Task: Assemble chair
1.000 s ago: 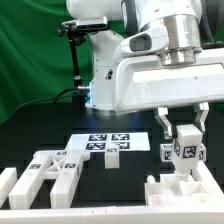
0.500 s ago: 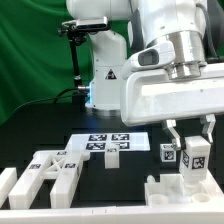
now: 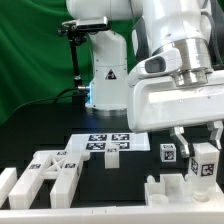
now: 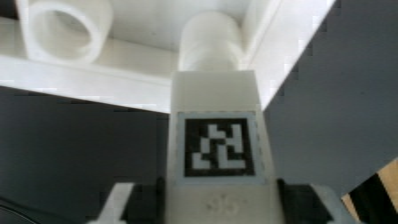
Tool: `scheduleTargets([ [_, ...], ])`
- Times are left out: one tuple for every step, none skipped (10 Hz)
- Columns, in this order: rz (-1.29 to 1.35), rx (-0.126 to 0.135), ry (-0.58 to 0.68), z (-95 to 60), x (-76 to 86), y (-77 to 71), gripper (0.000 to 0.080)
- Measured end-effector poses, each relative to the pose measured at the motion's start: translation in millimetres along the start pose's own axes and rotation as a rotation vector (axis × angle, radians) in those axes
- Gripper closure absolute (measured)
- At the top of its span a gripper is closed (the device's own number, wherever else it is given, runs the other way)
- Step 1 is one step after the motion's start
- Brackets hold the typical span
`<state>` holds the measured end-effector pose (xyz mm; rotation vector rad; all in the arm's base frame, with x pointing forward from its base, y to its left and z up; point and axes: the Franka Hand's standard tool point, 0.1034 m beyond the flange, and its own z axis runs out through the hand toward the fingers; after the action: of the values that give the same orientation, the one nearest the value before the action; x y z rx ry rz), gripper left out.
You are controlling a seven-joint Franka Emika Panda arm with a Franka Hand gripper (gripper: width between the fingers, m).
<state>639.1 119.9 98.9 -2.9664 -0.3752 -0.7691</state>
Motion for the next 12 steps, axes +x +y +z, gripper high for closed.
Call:
scheduleTargets([
  [-0.003,0.001,0.011,0.9,2.5,-2.6,0.0514],
  [-0.005,-0.001,0.017,2.5,2.1,-2.1,0.0514],
  [-0.005,-0.001,0.012,6.1,-1.6,-1.9,0.0514],
  [-0.004,-0.003,0.018,9.3,-3.6,-1.5,0.0514],
  [-0.003,-0.006,0.028,12.9,-6.0,-0.8,0.0514],
  [-0.004,-0.009,0.040,14.3,-6.5,-0.3,0.0514],
  [-0.006,-0.014,0.065,14.5,-6.3,0.7,0.0514],
  [-0.007,-0.021,0.089,13.5,-8.7,1.7,0.0514],
  [-0.006,-0.023,0.090,13.2,-9.1,2.8,0.0514],
  [-0.007,-0.022,0.090,13.2,-8.8,2.7,0.0514],
  [-0.007,-0.022,0.090,13.4,-9.1,2.7,0.0514],
  [-0.007,-0.022,0.090,13.4,-9.1,2.7,0.0355],
])
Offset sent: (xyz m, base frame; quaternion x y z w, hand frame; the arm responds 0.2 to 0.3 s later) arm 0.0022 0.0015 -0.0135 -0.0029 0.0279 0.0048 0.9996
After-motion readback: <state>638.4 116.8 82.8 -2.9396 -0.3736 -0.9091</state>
